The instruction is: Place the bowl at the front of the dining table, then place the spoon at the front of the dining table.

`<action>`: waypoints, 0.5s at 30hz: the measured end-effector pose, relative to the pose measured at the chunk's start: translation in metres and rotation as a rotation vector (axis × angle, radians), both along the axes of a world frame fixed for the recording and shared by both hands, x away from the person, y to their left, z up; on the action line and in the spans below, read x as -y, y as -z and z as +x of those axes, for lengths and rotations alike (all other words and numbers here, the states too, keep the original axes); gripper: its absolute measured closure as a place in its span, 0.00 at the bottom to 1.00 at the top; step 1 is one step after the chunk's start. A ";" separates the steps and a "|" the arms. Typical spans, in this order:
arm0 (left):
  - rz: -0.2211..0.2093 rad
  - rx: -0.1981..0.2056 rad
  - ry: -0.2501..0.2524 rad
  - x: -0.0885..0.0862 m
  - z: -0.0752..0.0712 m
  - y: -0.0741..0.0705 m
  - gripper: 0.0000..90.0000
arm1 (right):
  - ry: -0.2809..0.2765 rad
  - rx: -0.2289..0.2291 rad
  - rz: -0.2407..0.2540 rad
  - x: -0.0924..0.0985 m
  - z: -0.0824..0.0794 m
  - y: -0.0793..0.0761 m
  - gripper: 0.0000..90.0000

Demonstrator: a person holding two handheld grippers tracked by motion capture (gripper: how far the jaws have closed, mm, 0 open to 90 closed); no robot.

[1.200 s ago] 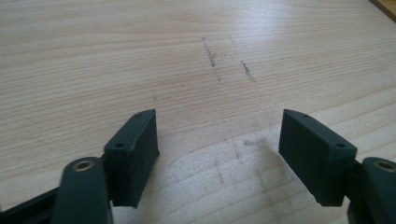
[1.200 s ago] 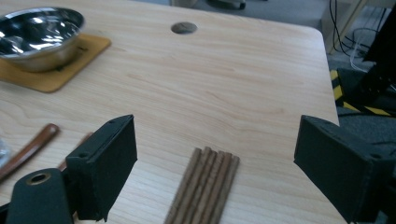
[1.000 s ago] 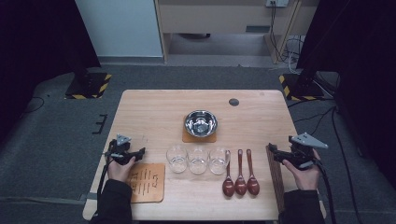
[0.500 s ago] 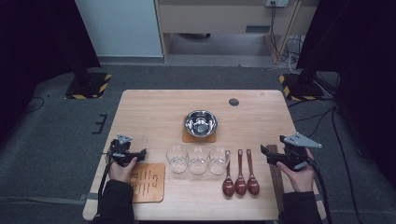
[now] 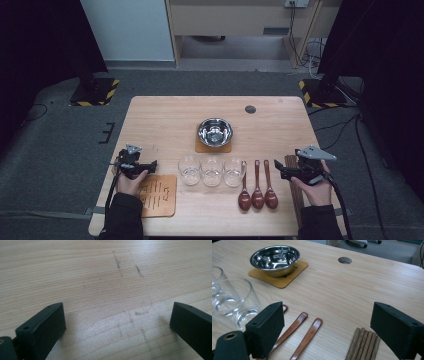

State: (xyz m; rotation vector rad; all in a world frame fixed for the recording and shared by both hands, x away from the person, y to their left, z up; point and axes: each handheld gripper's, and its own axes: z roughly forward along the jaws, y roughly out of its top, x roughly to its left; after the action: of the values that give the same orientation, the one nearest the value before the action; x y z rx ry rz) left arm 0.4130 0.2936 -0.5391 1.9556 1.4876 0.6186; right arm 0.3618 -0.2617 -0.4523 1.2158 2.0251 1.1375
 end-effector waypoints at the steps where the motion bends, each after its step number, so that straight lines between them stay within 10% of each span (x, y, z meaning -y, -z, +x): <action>1: 0.000 0.000 0.000 0.000 0.000 0.000 0.00 | 0.001 -0.004 -0.003 -0.001 0.000 0.001 0.14; 15: 0.000 0.000 0.000 0.000 0.000 0.000 0.00 | -0.052 -0.056 -0.044 -0.013 -0.003 0.016 0.22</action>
State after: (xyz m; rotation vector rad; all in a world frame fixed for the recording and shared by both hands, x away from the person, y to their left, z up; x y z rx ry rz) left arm 0.4131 0.2937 -0.5391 1.9561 1.4875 0.6185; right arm 0.3586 -0.2492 -0.4680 1.1920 2.1241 1.0885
